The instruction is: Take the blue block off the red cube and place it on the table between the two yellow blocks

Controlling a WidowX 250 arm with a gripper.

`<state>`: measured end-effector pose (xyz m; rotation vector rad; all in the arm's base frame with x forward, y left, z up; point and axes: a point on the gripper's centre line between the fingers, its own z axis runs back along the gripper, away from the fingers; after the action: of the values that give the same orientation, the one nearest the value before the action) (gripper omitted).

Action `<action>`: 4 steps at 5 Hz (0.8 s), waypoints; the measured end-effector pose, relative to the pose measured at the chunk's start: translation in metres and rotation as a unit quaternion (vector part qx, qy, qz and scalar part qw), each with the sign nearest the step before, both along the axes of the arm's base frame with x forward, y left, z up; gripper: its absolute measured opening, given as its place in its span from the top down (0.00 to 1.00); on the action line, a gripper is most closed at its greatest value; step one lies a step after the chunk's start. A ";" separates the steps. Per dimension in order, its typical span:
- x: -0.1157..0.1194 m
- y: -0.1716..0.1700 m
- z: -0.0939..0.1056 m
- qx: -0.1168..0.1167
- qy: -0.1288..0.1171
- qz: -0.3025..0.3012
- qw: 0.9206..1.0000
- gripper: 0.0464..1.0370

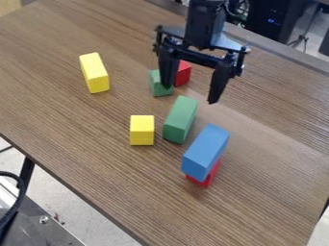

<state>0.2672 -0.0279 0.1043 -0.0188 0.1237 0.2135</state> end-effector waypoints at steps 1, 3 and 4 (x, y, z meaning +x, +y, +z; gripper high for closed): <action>-0.006 -0.008 -0.008 0.001 0.023 -0.009 1.000 0.04; -0.022 -0.030 -0.020 -0.005 0.046 -0.053 0.998 0.04; -0.027 -0.035 -0.026 -0.002 0.049 -0.059 0.997 0.04</action>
<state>0.2401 -0.0630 0.0787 -0.0058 0.2216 0.0952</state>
